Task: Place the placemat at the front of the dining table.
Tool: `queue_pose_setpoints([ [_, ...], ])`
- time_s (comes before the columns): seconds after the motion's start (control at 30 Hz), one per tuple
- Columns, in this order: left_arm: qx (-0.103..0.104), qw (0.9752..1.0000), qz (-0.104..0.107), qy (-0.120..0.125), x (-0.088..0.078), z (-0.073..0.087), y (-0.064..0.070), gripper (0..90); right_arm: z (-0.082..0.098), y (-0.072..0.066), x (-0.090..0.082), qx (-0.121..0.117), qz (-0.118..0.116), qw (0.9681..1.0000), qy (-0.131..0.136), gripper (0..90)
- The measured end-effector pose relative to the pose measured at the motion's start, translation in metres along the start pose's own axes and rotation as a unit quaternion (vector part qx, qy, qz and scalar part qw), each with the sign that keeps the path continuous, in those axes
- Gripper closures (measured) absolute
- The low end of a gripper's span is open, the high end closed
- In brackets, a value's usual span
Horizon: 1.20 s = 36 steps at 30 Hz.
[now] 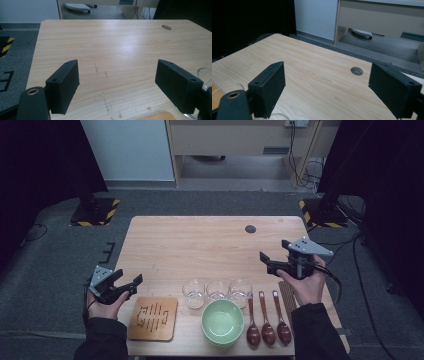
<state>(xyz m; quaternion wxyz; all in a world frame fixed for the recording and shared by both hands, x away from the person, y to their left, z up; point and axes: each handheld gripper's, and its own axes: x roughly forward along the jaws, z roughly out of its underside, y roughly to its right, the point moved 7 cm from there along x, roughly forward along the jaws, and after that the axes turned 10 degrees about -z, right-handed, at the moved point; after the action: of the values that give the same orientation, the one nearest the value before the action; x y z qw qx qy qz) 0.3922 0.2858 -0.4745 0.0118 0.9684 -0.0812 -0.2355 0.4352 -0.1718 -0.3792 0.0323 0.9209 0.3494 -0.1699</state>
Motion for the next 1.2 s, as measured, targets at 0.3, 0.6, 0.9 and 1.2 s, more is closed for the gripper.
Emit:
queue_pose_setpoints([
  [0.3,0.015,0.9996,0.009,-0.024,0.004,0.014,0.006,18.5,-0.018,-0.022,0.01,0.001,-0.02,0.9998,0.007,13.4],
  [0.6,0.019,0.9992,0.007,-0.033,0.004,0.021,0.005,18.3,-0.038,-0.052,0.029,-0.007,-0.038,0.9992,0.011,11.8],
  [0.9,0.021,0.9989,0.01,-0.041,0.003,0.026,0.005,18.3,-0.052,-0.076,0.04,-0.014,-0.054,0.9984,0.011,10.9],
  [1.2,0.02,0.9988,0.014,-0.044,0.003,0.028,0.005,18.1,-0.064,-0.101,0.048,-0.024,-0.075,0.9968,0.012,10.1],
])
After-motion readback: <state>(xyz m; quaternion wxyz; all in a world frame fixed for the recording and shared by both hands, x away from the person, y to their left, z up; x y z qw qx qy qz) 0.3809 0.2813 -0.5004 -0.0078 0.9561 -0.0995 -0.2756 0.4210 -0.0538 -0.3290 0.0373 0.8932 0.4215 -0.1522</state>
